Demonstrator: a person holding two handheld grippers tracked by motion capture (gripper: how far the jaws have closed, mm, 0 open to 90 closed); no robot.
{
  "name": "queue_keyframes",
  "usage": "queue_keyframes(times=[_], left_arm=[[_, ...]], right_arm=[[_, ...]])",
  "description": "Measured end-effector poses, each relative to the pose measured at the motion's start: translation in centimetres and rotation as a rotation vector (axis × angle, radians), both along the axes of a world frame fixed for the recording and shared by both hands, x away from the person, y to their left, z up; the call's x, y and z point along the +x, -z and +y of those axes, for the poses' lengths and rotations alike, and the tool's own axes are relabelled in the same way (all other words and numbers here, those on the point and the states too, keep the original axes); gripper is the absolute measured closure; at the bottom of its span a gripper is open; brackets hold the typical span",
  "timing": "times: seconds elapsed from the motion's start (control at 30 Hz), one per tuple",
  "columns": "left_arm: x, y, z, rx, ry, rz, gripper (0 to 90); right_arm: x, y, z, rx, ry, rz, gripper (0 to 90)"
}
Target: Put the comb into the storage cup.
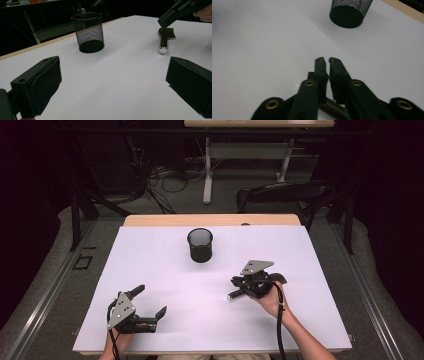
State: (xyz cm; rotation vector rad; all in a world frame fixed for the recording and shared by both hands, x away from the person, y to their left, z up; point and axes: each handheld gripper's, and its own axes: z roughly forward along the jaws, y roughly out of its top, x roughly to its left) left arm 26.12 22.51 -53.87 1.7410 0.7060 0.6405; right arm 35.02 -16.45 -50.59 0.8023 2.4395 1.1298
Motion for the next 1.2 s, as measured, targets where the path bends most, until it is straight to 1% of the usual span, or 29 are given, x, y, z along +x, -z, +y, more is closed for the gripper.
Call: queue_keyframes(times=[0.07, 0.1, 0.23, 0.33, 0.37, 0.43, 0.53, 0.6, 0.63, 0.67, 0.8, 0.87, 0.93, 1.0, 1.03, 1.2], left_arm=[[0.1, 0.0, 0.0, 0.001, 0.001, 0.004, 0.1], [0.1, 0.1, -0.1, -0.003, 0.002, 0.013, 0.1], [0.0, 0.0, -0.1, 0.002, 0.007, 0.001, 0.2], [0.0, 0.0, -0.2, -0.001, 0.01, 0.005, 0.2], [0.0, 0.0, -0.2, -0.001, 0.01, 0.005, 0.2], [0.1, 0.0, -0.1, 0.004, 0.008, 0.003, 0.3], [0.1, 0.0, -0.1, 0.004, 0.008, 0.001, 0.3], [0.0, 0.0, -0.1, 0.003, 0.007, 0.001, 0.3], [0.1, 0.0, -0.2, 0.006, 0.007, 0.0, 0.4], [0.1, 0.0, -0.2, 0.009, 0.01, 0.002, 0.4], [0.2, 0.1, -0.3, 0.015, 0.011, 0.01, 0.5], [0.2, 0.1, -0.3, 0.014, 0.013, 0.009, 0.5], [0.2, 0.1, -0.2, 0.011, 0.01, 0.009, 0.6], [0.2, 0.1, -0.3, 0.011, 0.01, 0.01, 0.6], [0.2, 0.1, -0.3, 0.011, 0.011, 0.01, 0.6], [0.2, 0.1, -0.3, 0.016, 0.013, 0.007, 0.7]], right_arm=[[0.2, 0.0, 0.1, -0.012, 0.003, -0.004, 90.0], [0.3, 0.0, 0.2, -0.017, 0.008, 0.002, 90.0], [0.2, 0.1, 0.9, -0.049, -0.009, -0.008, 90.0], [0.2, 0.2, 1.2, -0.069, -0.013, -0.003, 90.0], [0.2, 0.2, 1.2, -0.069, -0.013, -0.003, 90.0], [0.3, 0.5, 1.4, -0.078, -0.017, 0.01, 90.0], [0.3, 0.9, 1.5, -0.1, -0.02, 0.018, 90.0], [0.3, 1.0, 1.6, -0.105, -0.02, 0.016, 90.0], [0.3, 1.1, 1.8, -0.113, -0.024, 0.025, 90.0], [0.3, 1.2, 1.9, -0.121, -0.026, 0.02, 90.0], [0.4, 1.6, 2.0, -0.136, -0.022, 0.026, 90.0], [0.5, 1.9, 2.1, -0.135, -0.008, 0.03, 90.0], [0.6, 2.2, 2.1, -0.144, -0.012, 0.027, 90.0], [0.7, 2.4, 2.2, -0.153, -0.014, 0.037, 90.0], [0.7, 2.5, 2.3, -0.151, -0.014, 0.034, 90.0], [0.6, 2.7, 2.5, -0.165, -0.018, 0.036, 90.0]])
